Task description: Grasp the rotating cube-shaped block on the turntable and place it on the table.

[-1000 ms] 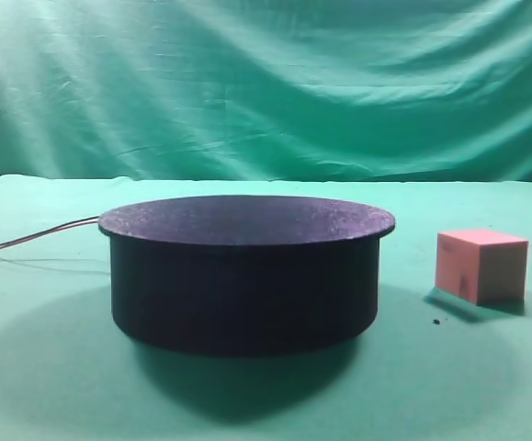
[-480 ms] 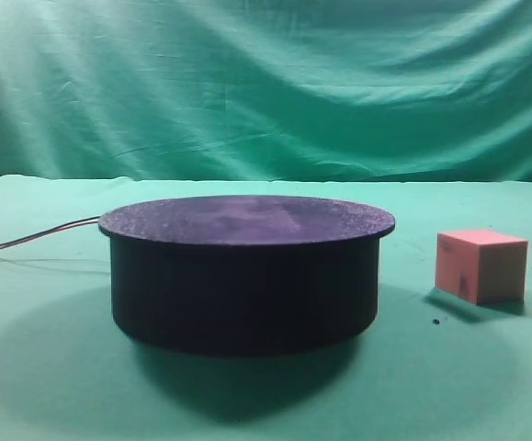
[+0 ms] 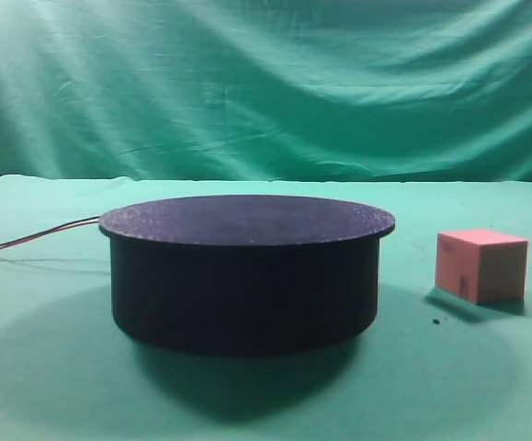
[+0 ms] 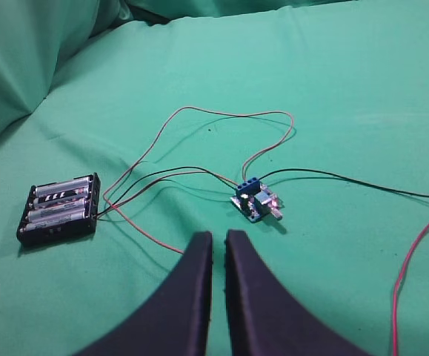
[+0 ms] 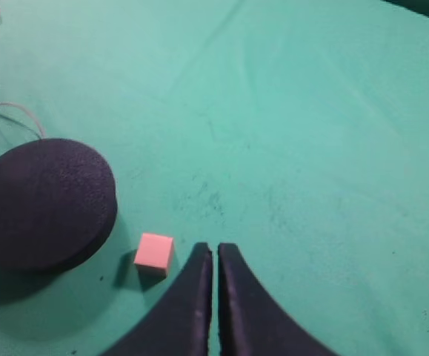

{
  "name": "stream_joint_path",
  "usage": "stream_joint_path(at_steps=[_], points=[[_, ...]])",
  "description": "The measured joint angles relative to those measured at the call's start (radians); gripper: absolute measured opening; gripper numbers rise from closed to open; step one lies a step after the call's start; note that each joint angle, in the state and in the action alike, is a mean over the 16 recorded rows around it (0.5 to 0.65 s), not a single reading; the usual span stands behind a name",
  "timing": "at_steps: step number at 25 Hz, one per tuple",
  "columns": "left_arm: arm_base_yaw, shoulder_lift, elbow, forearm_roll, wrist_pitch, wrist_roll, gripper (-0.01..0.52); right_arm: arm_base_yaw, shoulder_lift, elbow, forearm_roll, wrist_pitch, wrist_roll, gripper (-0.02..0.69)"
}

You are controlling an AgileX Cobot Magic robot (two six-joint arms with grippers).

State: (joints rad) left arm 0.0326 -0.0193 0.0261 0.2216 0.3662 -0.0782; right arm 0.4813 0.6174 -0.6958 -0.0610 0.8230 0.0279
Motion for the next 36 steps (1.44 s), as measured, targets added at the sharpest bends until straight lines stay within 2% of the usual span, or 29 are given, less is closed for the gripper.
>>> stream_joint_path(at_steps=[10, 15, 24, 36], points=[[0.0, 0.0, 0.0, 0.0, 0.0, 0.0, 0.0, -0.261, -0.248, 0.34, 0.066, -0.343, -0.08, 0.0], [0.0, 0.0, 0.0, 0.0, 0.0, 0.0, 0.0, -0.343, -0.423, 0.531, 0.08, -0.454, -0.082, 0.0], [0.0, 0.0, 0.0, 0.0, 0.0, 0.0, 0.0, -0.376, -0.609, 0.708, 0.091, -0.482, -0.081, 0.0], [0.0, 0.0, 0.0, 0.0, 0.0, 0.0, 0.0, -0.376, -0.627, 0.723, 0.098, -0.452, -0.08, 0.0]])
